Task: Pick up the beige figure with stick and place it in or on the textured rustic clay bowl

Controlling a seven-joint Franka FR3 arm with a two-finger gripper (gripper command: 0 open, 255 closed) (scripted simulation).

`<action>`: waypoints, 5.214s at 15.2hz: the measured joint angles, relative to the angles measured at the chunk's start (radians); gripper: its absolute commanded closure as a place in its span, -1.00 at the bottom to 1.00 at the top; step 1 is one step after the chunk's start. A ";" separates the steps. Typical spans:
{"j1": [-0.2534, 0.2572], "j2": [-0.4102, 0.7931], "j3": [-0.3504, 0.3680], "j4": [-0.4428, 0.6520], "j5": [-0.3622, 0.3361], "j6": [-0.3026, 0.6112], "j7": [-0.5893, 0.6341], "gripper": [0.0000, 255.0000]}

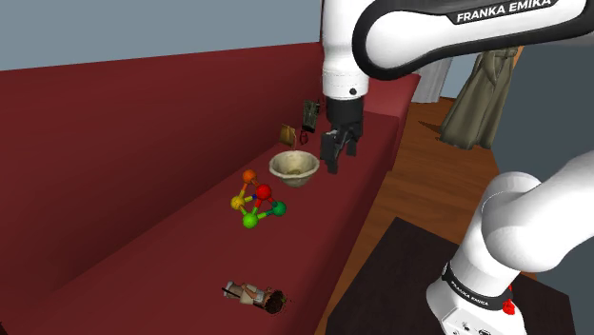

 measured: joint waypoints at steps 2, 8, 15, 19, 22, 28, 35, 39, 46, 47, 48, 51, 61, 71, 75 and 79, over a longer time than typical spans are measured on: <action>0.012 0.048 0.048 0.029 0.022 0.016 0.063 -1.00; 0.028 0.213 0.169 0.145 0.044 0.058 0.235 -1.00; 0.047 0.444 0.292 0.324 -0.001 0.089 0.446 -1.00; 0.079 0.620 0.348 0.470 -0.074 0.091 0.584 -1.00; 0.125 0.753 0.372 0.586 -0.138 0.084 0.685 -1.00; 0.183 0.887 0.373 0.706 -0.203 0.072 0.771 -1.00; 0.179 0.891 0.370 0.637 -0.208 0.144 0.775 -1.00; 0.179 0.891 0.370 0.635 -0.208 0.146 0.776 -1.00; 0.179 0.891 0.370 0.635 -0.208 0.146 0.776 1.00; 0.179 0.891 0.370 0.635 -0.208 0.146 0.776 1.00; 0.179 0.891 0.370 0.635 -0.208 0.146 0.776 1.00; 0.179 0.891 0.370 0.635 -0.208 0.146 0.776 -1.00; 0.198 0.839 0.376 0.392 -0.250 0.284 0.836 -1.00; 0.200 0.865 0.367 0.342 -0.274 0.355 0.851 -1.00; 0.200 0.866 0.367 0.342 -0.274 0.355 0.851 1.00; 0.200 0.866 0.367 0.342 -0.274 0.355 0.851 1.00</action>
